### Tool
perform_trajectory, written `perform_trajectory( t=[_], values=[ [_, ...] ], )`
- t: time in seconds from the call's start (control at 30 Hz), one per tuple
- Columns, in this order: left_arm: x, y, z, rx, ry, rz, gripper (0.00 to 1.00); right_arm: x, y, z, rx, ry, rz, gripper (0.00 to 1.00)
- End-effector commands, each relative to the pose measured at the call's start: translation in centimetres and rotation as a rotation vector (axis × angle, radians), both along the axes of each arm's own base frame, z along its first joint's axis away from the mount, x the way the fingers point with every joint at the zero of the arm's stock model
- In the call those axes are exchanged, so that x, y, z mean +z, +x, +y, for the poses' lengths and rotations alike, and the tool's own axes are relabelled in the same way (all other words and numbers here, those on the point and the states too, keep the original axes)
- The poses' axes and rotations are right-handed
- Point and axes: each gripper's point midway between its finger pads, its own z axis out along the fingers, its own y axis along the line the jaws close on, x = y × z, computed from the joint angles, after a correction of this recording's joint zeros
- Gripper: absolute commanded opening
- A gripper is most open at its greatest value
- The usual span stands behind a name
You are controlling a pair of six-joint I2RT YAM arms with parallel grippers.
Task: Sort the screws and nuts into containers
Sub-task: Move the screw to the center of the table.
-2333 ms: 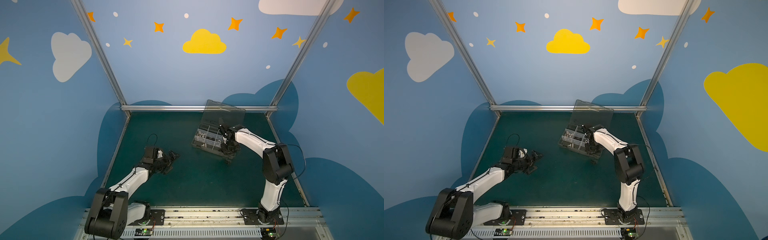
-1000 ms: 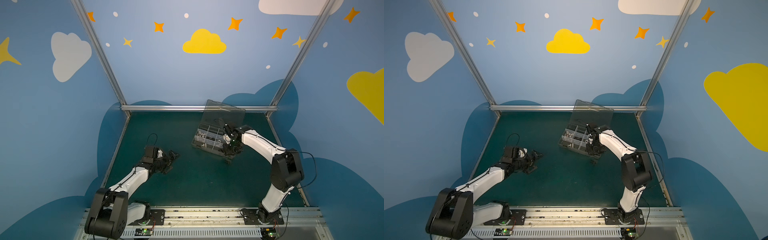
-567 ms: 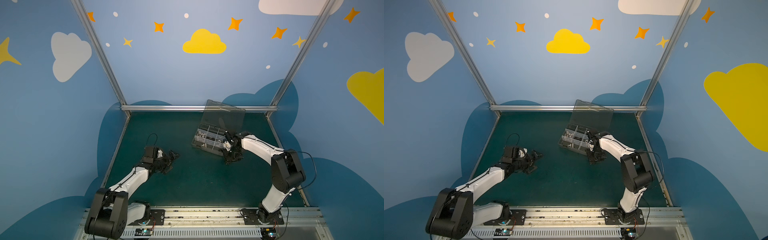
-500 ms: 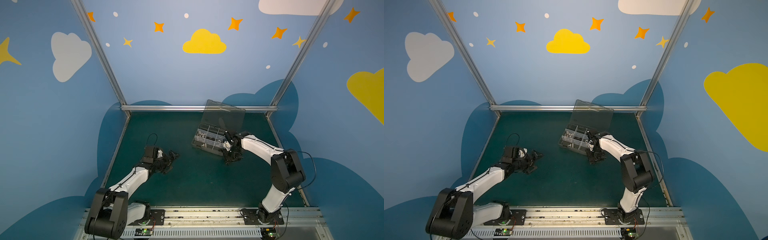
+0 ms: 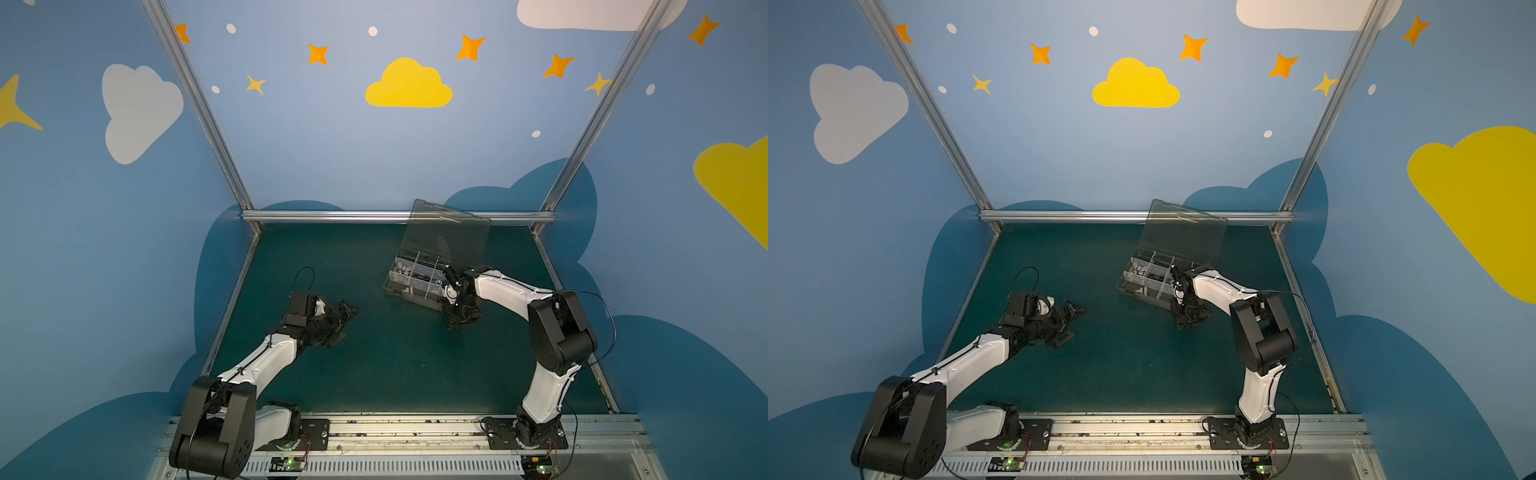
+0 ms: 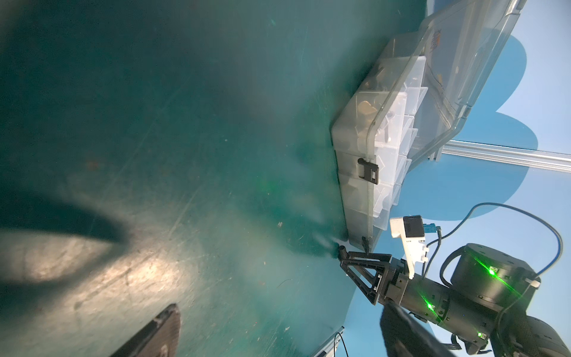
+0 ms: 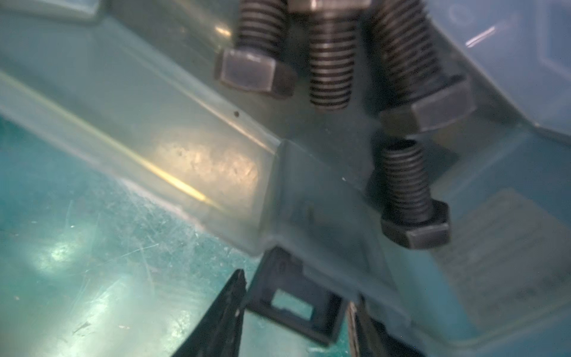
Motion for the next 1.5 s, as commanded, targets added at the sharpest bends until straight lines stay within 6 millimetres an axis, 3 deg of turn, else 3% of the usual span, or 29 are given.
perform_trajectory(
  t=[0.0, 0.27, 0.67, 1.47],
  values=[
    [0.4, 0.2, 0.0, -0.005, 0.007, -0.014, 1.00, -1.2, 0.4, -0.3, 0.005, -0.039, -0.007, 0.48],
    [0.5, 0.2, 0.1, -0.004, 0.008, -0.016, 1.00, -2.1, -0.5, 0.5, 0.048, -0.064, 0.017, 0.48],
    [0.5, 0.1, 0.1, -0.003, 0.008, -0.016, 1.00, -2.1, -1.8, 3.5, 0.124, -0.019, 0.028, 0.48],
    [0.6, 0.1, 0.0, -0.007, 0.002, -0.022, 1.00, -1.1, -2.8, 4.8, 0.193, 0.001, 0.029, 0.41]
  ],
)
